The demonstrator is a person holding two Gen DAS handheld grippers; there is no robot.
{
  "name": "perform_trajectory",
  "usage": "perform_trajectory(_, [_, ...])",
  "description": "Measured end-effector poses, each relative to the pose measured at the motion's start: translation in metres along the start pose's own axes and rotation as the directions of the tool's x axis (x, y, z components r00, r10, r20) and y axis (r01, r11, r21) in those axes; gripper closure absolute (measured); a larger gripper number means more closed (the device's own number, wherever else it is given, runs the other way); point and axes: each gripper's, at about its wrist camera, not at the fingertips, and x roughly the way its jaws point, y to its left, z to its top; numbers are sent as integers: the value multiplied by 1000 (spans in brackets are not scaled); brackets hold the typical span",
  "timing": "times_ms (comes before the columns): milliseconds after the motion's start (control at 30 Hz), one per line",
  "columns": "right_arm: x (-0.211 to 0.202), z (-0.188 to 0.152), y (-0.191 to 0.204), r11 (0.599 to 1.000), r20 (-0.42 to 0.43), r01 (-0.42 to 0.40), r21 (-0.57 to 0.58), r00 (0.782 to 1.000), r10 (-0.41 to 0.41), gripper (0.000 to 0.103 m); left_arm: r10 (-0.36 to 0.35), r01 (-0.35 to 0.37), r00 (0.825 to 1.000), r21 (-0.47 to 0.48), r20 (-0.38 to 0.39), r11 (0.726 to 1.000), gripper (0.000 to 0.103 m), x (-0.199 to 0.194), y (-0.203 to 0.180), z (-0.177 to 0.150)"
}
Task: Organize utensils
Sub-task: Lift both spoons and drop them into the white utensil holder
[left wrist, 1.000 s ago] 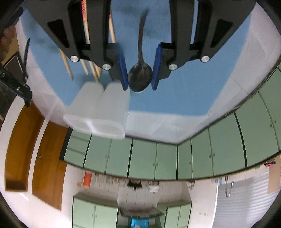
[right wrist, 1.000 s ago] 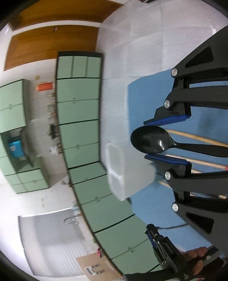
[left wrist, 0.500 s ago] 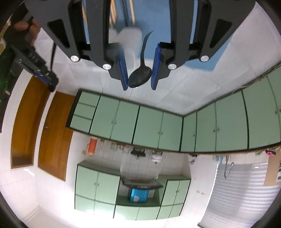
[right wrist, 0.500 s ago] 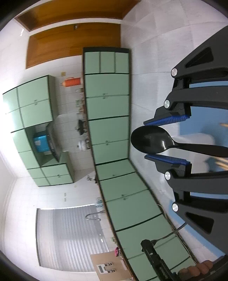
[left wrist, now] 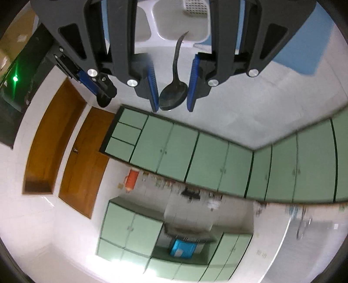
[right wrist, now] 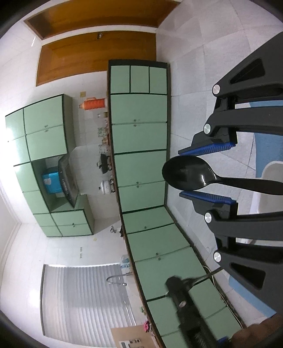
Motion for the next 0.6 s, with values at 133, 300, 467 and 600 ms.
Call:
perform_trajectory(133, [8,-12,1,1000,-23,9,-4,1000,-9,71,7,-7,1000,-10,-30,1000,78,13,8,-11])
perform_trajectory(300, [10,-22,3,1000,-48,-16,7,999,16,71,-20,19,999,-28,-41,999,78,-2,20,-24])
perform_trajectory(467, [2,-35,4,999,-70,-45,7,996,45,71,-31,30,995,-15,-98,999,78,-5,26,-42])
perform_trajectory(600, [-7,-40,5,996,-92,-85,14,992,86,69,-34,31,994,-27,-106,999,71,-12,31,-47])
